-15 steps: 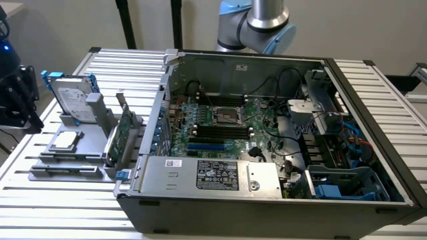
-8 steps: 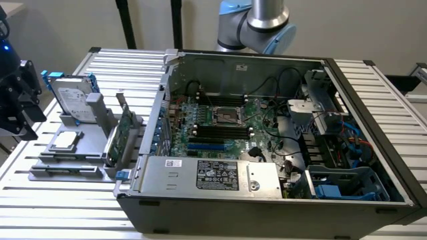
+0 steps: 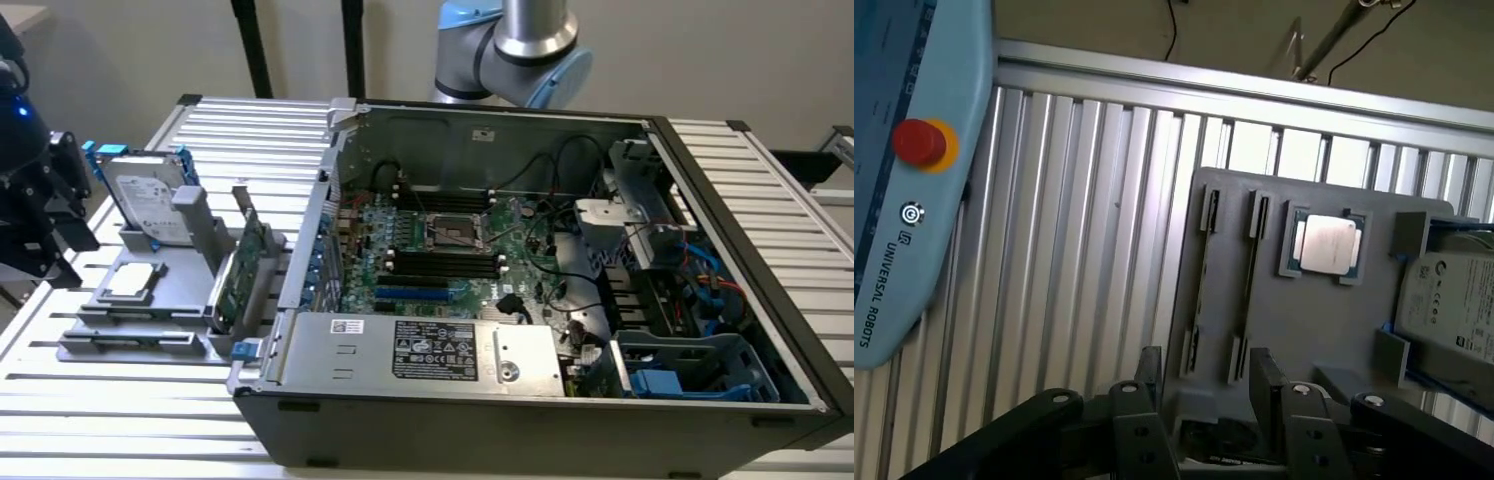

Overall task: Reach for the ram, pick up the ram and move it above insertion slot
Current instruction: 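Pick up the ram and move it above insertion slot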

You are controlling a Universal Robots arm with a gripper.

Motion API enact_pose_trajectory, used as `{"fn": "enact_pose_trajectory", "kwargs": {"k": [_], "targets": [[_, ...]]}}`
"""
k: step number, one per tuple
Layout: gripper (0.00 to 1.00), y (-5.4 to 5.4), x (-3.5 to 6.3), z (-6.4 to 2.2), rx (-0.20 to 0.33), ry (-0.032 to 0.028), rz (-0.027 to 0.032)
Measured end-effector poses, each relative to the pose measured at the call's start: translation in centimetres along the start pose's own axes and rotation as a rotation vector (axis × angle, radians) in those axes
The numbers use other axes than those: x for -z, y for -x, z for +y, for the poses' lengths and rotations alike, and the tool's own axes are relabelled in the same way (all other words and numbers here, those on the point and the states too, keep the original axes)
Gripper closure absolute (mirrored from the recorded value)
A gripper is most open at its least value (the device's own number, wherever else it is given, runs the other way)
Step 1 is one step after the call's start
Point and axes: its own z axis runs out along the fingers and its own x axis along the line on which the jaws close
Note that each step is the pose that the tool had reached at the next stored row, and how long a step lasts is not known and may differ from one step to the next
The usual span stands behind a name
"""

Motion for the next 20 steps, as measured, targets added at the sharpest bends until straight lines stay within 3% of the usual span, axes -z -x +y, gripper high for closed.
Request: {"fn": "enact_pose_trajectory", "kwargs": {"k": [20], "targets": [[0.52, 0.0, -3.66, 0.18, -0.050, -0.0003, -0.0018]]}}
